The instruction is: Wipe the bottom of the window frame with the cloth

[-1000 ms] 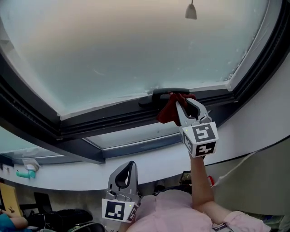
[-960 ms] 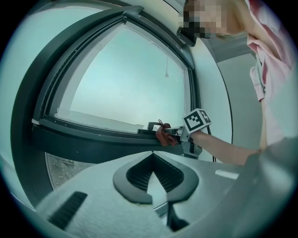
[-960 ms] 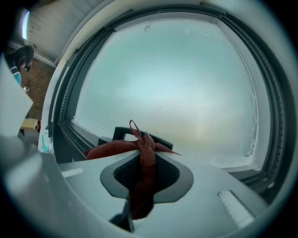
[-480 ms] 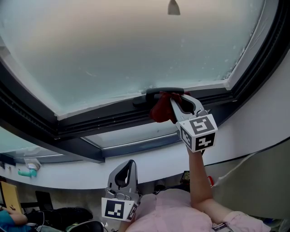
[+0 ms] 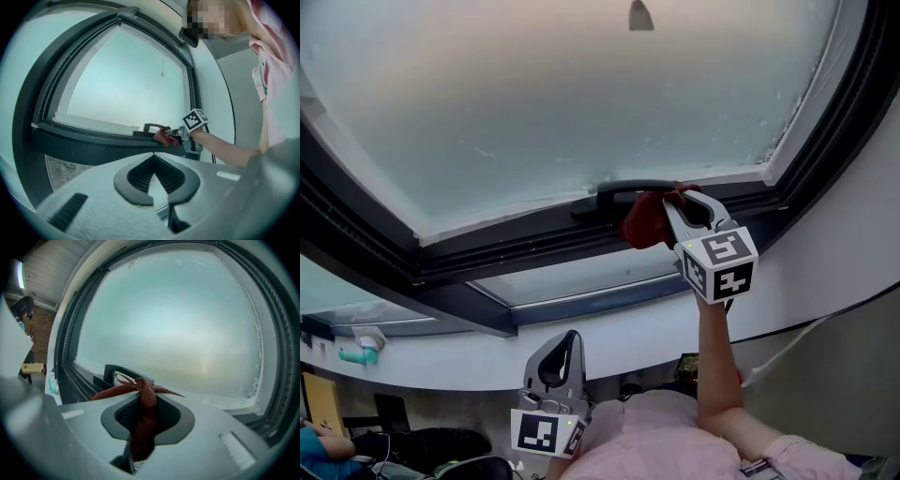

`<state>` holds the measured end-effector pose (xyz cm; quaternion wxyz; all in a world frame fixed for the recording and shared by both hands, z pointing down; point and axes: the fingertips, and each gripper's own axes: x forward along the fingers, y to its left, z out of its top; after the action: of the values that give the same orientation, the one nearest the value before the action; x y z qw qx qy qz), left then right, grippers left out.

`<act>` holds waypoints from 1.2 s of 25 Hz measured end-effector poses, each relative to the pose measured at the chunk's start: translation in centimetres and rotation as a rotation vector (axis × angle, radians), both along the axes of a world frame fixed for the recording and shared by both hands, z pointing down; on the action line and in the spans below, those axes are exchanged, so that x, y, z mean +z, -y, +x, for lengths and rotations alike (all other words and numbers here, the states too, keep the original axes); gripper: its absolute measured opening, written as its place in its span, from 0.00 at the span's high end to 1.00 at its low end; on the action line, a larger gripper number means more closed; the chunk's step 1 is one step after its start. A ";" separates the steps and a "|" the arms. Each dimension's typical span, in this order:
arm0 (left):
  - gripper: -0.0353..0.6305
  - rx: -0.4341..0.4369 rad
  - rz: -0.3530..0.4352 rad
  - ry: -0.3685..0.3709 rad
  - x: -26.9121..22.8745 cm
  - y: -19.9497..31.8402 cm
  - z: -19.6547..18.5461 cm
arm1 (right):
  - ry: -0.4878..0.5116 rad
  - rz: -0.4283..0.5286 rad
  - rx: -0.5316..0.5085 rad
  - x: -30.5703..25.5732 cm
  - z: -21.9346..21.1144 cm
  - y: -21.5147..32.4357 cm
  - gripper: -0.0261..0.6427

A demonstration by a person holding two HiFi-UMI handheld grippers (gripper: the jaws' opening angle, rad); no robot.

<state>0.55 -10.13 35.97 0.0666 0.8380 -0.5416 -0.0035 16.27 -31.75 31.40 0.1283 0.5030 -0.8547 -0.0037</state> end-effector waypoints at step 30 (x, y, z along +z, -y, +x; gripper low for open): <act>0.95 0.000 -0.006 0.007 0.4 -0.2 3.3 | -0.049 0.006 0.130 0.0 9.9 2.4 0.86</act>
<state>3.89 -9.97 36.33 0.0670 0.8378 -0.5418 0.0010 26.16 -34.15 31.36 0.1477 0.5576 -0.8168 -0.0102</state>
